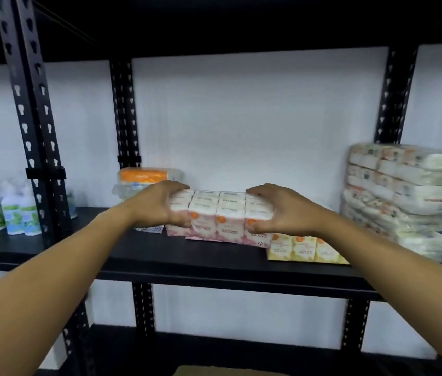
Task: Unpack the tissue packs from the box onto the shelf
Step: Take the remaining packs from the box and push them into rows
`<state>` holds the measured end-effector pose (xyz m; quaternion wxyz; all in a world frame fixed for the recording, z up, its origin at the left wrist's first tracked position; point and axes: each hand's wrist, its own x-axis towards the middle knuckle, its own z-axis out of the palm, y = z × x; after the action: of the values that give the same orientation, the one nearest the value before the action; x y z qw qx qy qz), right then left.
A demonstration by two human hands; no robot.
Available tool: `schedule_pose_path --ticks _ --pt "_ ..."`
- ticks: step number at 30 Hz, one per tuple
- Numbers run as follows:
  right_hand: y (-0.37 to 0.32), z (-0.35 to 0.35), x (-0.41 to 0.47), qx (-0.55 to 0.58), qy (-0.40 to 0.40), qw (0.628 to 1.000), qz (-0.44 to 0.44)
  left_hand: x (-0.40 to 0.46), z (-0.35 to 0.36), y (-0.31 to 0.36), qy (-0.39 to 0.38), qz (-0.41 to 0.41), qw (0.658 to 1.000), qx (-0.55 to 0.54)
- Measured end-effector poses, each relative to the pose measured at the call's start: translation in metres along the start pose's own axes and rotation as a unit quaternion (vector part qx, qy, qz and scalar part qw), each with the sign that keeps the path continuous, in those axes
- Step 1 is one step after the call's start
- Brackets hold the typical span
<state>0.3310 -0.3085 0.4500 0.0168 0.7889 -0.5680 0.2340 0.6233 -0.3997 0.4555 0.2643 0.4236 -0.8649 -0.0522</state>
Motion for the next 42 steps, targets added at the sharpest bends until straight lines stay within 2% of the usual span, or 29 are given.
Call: schedule_pose_path --ticks 8,16,20,25,30,42 --pt "0.032 0.024 0.027 0.025 -0.087 0.994 0.065 0.013 0.033 -0.026 -0.043 -0.067 0.996 -0.027" --pt "0.053 0.047 0.034 0.011 -0.109 0.991 0.080 0.019 0.075 -0.042 -0.036 -0.090 0.992 -0.086" --pt "0.060 0.059 0.037 -0.007 -0.099 0.992 0.082 0.016 0.090 -0.049 -0.026 -0.091 0.990 -0.107" --pt "0.067 0.069 0.032 -0.015 -0.054 0.996 0.070 0.009 0.107 -0.052 0.048 -0.073 0.980 -0.177" --pt "0.071 0.073 0.030 0.013 -0.018 0.997 0.073 0.002 0.121 -0.065 0.018 -0.108 0.962 -0.251" --pt "0.071 0.078 0.029 -0.008 -0.020 0.997 0.070 0.005 0.128 -0.069 -0.002 -0.112 0.952 -0.283"
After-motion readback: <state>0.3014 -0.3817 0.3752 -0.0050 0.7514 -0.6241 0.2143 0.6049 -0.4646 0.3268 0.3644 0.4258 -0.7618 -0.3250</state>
